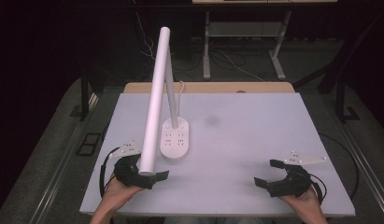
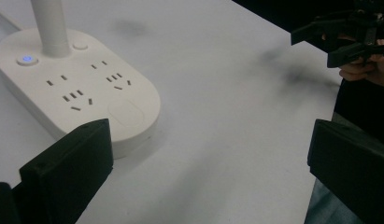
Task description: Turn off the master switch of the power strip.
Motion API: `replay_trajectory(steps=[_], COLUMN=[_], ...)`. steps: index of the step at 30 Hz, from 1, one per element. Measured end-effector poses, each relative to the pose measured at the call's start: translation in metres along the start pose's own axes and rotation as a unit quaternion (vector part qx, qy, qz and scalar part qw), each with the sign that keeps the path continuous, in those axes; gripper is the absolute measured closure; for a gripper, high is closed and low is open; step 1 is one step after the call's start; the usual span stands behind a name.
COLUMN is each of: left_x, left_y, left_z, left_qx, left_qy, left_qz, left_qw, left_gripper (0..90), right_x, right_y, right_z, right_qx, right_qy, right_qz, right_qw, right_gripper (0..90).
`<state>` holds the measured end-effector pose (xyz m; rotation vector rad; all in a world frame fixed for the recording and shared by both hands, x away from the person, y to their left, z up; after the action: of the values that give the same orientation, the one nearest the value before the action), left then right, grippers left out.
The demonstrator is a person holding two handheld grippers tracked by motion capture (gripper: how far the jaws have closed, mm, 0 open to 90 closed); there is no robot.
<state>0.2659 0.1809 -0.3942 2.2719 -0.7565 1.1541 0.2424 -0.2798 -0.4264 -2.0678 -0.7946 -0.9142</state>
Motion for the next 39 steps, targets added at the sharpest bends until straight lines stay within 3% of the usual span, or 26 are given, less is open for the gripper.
replay_trajectory(steps=[39], left_x=[0.041], left_y=[-0.049], left_z=[0.006], left_qx=[0.029], left_qy=[-0.016], left_qz=[-0.012], left_qw=[0.9994], left_gripper=[1.4], right_x=[-0.001], right_y=[0.001], right_z=[0.000], right_qx=[-0.006], right_qy=[0.000], right_qz=[-0.001], right_qw=[1.0000], right_gripper=[0.4])
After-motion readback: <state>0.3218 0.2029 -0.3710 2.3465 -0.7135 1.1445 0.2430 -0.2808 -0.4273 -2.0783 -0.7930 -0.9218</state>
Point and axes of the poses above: each handheld gripper's, and its own axes: z roughly forward along the jaws, x roughly out of its top, y roughly to its right, the point moved 1 cm from there along z, roughly forward along the jaws, and after that the axes turned 13 degrees about x, right-handed, at the moved point
